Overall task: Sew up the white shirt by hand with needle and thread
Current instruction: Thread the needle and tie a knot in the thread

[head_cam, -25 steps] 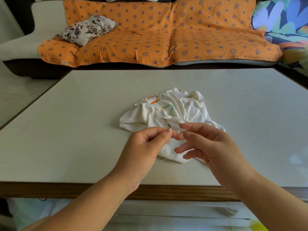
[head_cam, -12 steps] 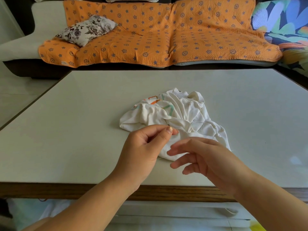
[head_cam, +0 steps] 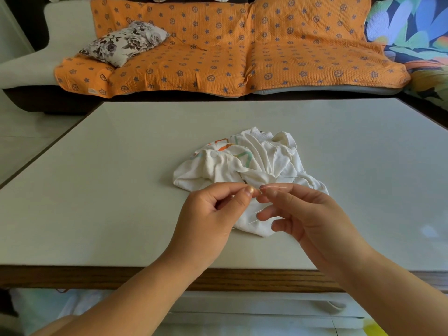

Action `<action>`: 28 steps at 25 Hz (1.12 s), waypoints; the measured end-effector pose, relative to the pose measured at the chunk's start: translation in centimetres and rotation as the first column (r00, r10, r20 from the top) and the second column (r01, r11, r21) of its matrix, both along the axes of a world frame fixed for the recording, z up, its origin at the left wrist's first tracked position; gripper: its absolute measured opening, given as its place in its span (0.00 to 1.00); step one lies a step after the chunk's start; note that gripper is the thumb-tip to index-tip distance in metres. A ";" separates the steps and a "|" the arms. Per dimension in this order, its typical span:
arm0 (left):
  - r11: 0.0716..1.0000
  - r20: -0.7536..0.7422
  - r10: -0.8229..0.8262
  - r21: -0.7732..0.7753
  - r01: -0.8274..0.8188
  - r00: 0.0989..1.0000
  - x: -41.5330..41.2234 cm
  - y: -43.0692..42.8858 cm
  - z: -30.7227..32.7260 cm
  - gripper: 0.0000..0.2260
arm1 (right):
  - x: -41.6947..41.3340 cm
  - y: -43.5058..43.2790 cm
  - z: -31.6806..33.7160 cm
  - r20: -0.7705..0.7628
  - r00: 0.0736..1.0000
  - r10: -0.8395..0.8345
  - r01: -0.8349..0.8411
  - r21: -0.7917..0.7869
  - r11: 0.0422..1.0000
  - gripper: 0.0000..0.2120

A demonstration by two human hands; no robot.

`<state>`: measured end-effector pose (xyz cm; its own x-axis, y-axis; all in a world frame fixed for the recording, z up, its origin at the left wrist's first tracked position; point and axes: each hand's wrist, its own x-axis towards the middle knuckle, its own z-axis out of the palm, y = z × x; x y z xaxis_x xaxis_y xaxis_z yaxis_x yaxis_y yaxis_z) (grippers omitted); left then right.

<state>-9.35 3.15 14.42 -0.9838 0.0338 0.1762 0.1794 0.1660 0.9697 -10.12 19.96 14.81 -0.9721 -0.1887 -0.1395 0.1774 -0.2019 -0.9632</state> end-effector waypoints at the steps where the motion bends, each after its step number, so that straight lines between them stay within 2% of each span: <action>1: 1.000 -0.004 -0.001 -0.008 0.001 1.000 0.0 0.0 0.0 0.08 | 0.0 0.0 0.0 -0.005 1.000 -0.008 0.008 0.002 1.000 0.09; 10: 1.000 0.047 0.000 0.013 0.000 0.999 0.1 0.2 0.0 0.07 | 0.1 -0.4 -0.3 -0.088 0.992 -0.085 0.093 0.090 0.992 0.05; 28: 0.996 0.084 0.033 0.080 -0.039 0.996 0.1 0.1 0.1 0.07 | -0.3 0.0 0.2 -0.140 0.979 -0.149 0.162 0.086 0.983 0.06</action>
